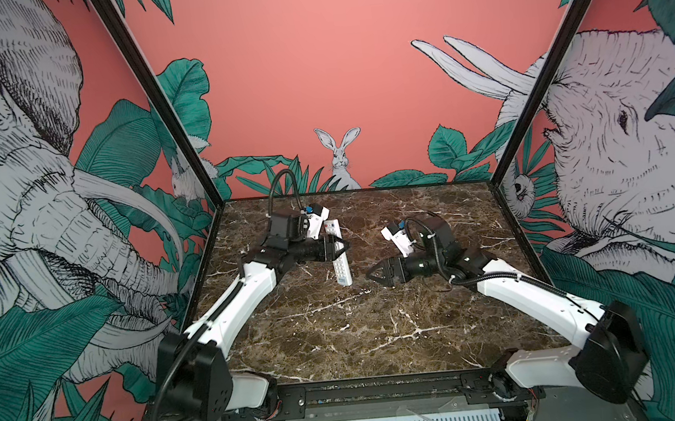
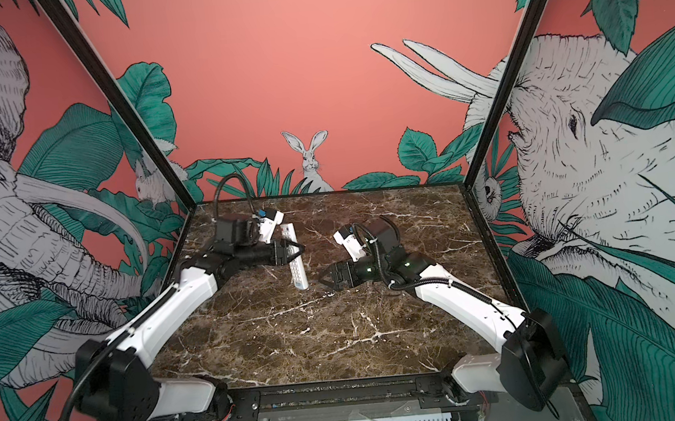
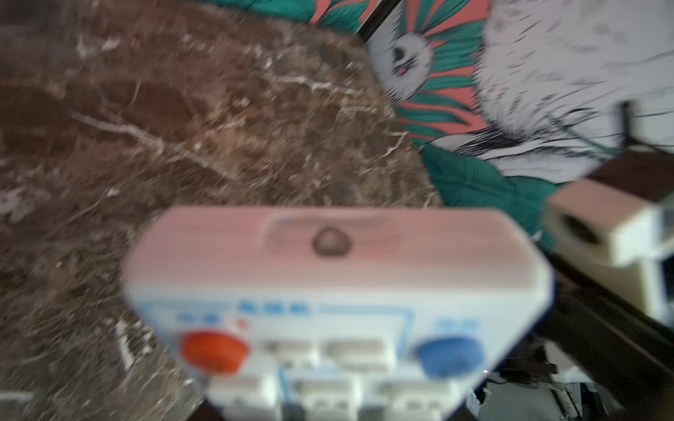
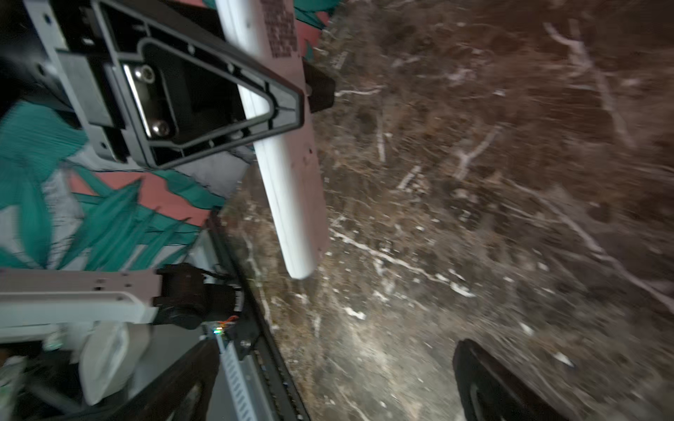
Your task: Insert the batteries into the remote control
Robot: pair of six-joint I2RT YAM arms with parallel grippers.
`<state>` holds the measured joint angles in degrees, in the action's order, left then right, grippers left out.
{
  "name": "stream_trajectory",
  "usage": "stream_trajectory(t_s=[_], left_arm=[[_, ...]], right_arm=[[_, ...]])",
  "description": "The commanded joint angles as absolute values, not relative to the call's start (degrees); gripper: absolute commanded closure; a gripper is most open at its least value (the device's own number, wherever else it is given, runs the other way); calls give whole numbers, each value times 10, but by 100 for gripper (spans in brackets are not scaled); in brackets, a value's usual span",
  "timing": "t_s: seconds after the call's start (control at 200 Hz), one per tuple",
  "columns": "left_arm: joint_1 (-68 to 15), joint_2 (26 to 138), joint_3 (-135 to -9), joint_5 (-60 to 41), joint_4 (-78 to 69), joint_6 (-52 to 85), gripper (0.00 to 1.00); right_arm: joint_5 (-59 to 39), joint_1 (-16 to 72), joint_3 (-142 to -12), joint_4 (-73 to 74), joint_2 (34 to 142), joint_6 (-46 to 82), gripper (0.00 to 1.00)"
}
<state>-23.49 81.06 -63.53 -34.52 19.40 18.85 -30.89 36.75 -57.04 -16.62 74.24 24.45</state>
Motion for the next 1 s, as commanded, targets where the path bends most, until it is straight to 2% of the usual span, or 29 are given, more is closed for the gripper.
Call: stream_trajectory(t_s=[0.0,0.12,0.32,0.505,0.575,0.705,0.805,0.89,0.995], left_arm=[[-267,878,-671,-244,359,147,100],[-307,959,-718,-181,377,185,100],[-362,1134,-909,-81,507,214,100],[-366,1192,-937,-62,488,276,100],[-365,1205,-938,-61,479,296,100],[-366,1235,-950,-62,475,320,100],[-366,1252,-953,-62,465,333,86],[-366,1253,-945,-63,447,341,67],[-365,1246,-930,-63,420,347,56]], right_arm=[[-112,368,-570,-350,723,153,1],[-21,368,-537,-374,689,142,1],[102,365,-449,-310,631,117,0],[258,339,-402,-237,633,80,0],[260,309,-382,-189,644,52,0],[205,239,-357,-103,666,10,0],[177,202,-333,-22,682,-28,0],[163,183,-304,51,690,-39,0],[164,175,-263,163,704,-65,0]])
